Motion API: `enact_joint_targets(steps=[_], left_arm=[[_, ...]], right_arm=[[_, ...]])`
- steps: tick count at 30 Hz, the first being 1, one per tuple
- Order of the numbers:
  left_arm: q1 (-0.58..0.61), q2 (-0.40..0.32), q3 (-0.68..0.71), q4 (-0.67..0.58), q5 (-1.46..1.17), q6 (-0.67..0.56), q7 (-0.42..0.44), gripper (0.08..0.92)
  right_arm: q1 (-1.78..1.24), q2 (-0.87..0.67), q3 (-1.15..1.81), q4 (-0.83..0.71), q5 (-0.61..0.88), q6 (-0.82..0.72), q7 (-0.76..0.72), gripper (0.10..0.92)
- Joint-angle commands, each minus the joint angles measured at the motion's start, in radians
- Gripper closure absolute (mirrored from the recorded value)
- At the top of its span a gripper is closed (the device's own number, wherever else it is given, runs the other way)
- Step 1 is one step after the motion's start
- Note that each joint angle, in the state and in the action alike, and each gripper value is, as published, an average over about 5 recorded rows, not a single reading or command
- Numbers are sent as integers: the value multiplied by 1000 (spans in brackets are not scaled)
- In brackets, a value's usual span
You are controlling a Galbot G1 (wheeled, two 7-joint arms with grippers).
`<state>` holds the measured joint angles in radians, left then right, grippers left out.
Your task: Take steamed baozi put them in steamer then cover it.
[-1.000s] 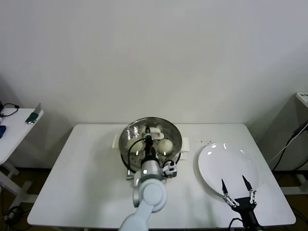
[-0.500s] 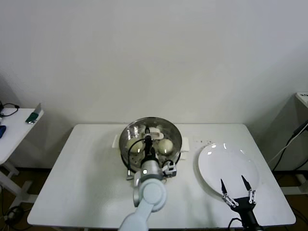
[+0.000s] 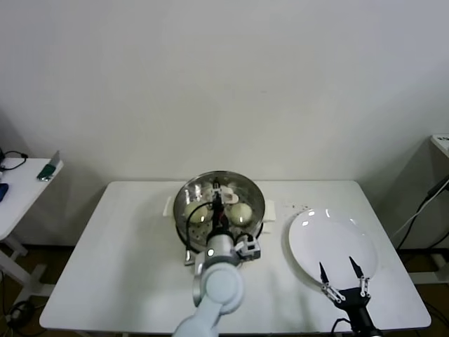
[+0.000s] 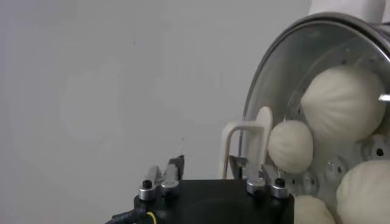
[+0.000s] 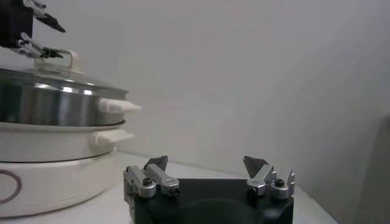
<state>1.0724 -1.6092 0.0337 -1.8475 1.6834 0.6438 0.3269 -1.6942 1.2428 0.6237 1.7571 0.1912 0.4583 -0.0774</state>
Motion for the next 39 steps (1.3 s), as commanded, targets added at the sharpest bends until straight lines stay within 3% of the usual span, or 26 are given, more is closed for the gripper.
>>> enact_joint_targets(steps=[1, 10, 17, 22, 30, 33, 39], left_arm=[[31, 126, 22, -191, -116, 13, 25, 431], [113, 266, -47, -337, -406, -14, -44, 195], [202, 385, -281, -378, -724, -104, -210, 177], [270, 416, -535, -374, -1079, -189, -292, 177], [393, 449, -881, -212, -1793, -540, -358, 177], [458, 462, -916, -145, -1972, -619, -349, 177], [531, 433, -876, -24, -2079, -758, -301, 177]], right_arm=[[3, 0, -3, 2, -7, -20, -11, 203], [1, -1, -23, 22, 37, -60, 56, 203], [14, 2, -22, 33, 53, -40, 69, 203], [23, 5, -22, 41, 64, -37, 77, 203], [28, 10, -27, 19, 67, -21, 73, 203], [30, 11, -28, 7, 69, -12, 68, 203], [32, 9, -38, -10, 79, -11, 63, 203]])
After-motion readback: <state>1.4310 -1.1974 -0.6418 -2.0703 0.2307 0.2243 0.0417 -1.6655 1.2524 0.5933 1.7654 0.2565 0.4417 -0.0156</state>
